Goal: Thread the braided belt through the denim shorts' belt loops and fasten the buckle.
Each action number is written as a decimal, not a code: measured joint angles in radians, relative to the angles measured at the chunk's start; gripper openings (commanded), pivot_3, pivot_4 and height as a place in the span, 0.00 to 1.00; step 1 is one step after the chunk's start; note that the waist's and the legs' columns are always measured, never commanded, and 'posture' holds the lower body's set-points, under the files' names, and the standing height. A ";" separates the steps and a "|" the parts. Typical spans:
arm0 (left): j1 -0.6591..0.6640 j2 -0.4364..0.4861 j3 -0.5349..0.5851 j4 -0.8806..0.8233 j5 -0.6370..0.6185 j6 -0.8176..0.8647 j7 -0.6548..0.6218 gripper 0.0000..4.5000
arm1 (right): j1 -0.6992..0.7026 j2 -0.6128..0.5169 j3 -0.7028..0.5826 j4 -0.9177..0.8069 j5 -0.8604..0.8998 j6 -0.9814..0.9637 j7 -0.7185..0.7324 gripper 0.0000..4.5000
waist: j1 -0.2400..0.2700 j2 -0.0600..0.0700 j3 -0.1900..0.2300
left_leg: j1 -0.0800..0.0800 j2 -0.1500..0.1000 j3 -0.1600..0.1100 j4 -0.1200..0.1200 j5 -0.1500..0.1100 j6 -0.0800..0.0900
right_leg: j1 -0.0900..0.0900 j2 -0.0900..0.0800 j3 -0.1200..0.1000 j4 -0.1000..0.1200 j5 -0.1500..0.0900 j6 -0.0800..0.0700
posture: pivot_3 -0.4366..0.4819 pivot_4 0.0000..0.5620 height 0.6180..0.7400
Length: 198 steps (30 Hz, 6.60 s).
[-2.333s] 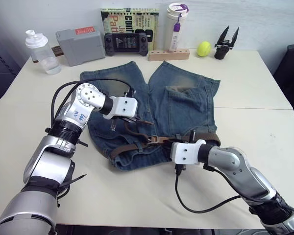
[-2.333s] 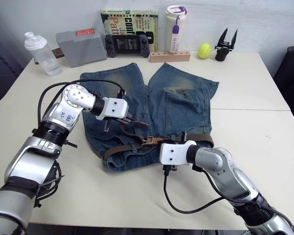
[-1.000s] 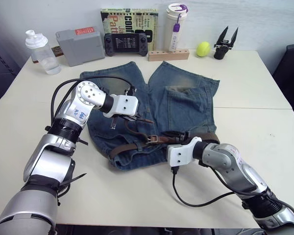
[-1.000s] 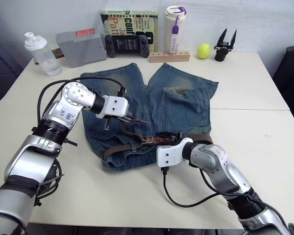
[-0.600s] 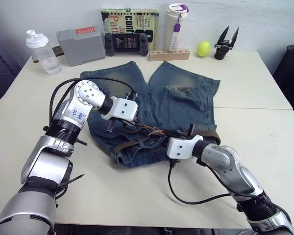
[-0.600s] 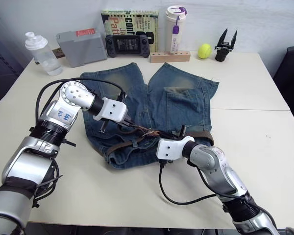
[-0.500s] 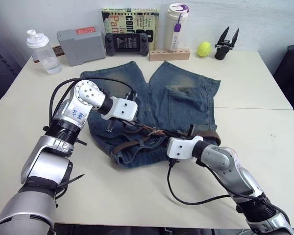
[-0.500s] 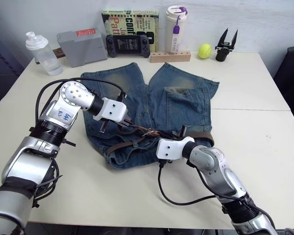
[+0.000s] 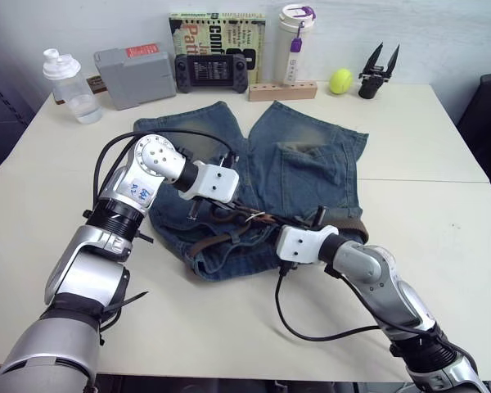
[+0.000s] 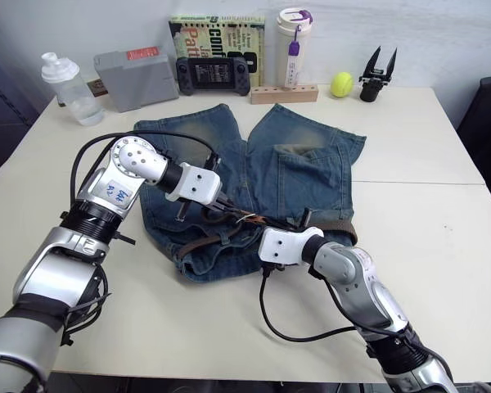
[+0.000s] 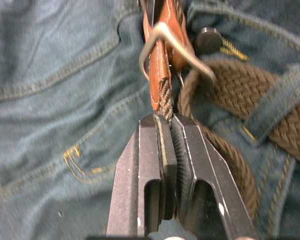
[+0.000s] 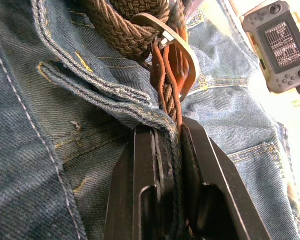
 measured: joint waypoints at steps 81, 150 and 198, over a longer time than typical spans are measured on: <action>0.030 -0.132 -0.037 -0.095 0.028 0.268 0.041 0.09 | -0.054 -0.102 -0.058 0.002 0.378 0.244 0.119 0.00 | 0.003 -0.001 -0.001 | 0.000 0.000 0.000 0.001 0.000 0.001 | 0.001 -0.001 0.000 0.000 0.000 0.000 | 0.48 0.27 0.65; 0.395 0.328 0.252 -0.763 -0.693 1.361 -0.010 0.52 | -0.021 -0.226 -0.104 0.034 0.322 -0.032 0.229 0.00 | -0.003 0.000 -0.001 | 0.002 0.001 0.001 0.000 0.000 0.000 | 0.000 -0.001 0.004 0.001 0.000 -0.001 | 0.48 0.27 0.65; 0.386 0.518 -0.023 -0.045 0.121 -0.521 0.166 0.00 | 0.109 -0.419 -0.147 0.225 0.161 -0.586 0.089 0.00 | -0.047 0.024 -0.029 | 0.038 0.011 0.033 -0.007 -0.019 0.002 | 0.011 0.001 0.025 0.004 -0.006 -0.002 | 0.48 0.27 0.65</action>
